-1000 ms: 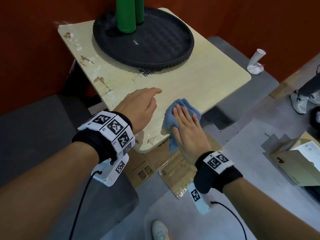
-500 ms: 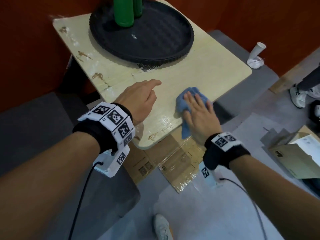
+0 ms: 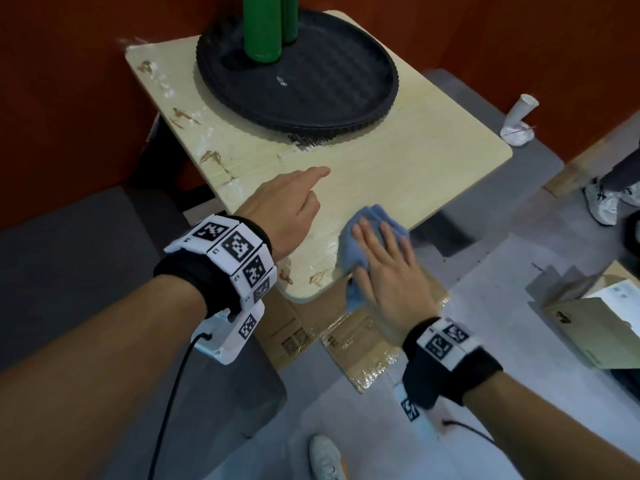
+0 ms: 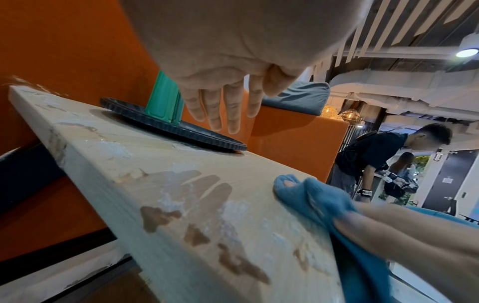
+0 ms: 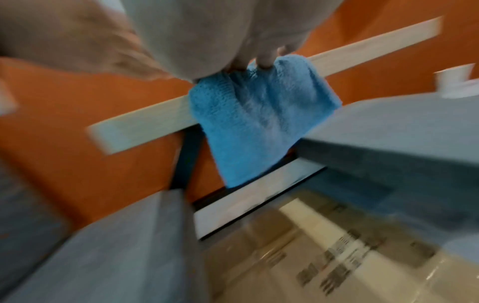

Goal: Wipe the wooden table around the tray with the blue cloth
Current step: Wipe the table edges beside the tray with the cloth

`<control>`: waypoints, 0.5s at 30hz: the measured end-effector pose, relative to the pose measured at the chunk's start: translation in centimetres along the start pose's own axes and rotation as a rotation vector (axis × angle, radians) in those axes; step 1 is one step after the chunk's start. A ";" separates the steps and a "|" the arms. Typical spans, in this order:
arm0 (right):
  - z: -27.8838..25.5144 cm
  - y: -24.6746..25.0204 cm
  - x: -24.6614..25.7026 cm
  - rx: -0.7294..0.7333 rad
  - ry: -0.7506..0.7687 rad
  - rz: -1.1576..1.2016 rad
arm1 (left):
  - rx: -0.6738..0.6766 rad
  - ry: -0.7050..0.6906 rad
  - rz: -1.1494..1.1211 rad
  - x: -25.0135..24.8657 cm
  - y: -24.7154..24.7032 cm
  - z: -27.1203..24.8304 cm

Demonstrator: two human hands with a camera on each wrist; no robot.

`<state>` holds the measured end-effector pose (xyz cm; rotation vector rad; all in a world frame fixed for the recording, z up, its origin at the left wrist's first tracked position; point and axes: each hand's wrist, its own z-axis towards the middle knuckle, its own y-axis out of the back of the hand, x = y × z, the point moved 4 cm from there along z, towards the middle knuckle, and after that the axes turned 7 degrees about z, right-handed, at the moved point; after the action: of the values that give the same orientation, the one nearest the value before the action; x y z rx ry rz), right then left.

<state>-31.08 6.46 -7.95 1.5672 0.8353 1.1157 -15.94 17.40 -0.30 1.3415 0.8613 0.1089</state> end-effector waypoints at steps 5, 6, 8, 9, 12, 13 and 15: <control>1.7 1.4 -3.0 -0.002 0.021 -0.067 | -0.016 0.008 0.002 0.3 0.2 -0.1; 2.2 2.0 -3.7 -0.018 -0.057 -0.012 | -0.019 0.011 -0.007 0.4 0.4 -0.4; 1.8 1.5 -2.5 -0.037 -0.147 0.087 | -0.015 0.018 -0.020 0.6 0.4 -0.8; 1.0 0.8 -0.6 -0.045 -0.131 0.104 | -0.006 0.020 -0.023 0.6 0.4 -1.0; -2.1 -1.5 5.9 -0.009 0.003 0.190 | 0.014 0.012 -0.030 0.7 -0.2 -1.1; -2.7 -2.0 6.9 -0.006 0.032 0.237 | 0.016 0.013 -0.030 0.7 -0.3 -1.1; -2.8 -2.3 6.9 0.018 0.079 0.287 | 0.020 0.014 -0.033 0.4 -0.6 -1.0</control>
<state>-31.40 14.24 -8.17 1.7042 0.6875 1.3852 -16.50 18.22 -1.02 1.3460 0.8980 0.0850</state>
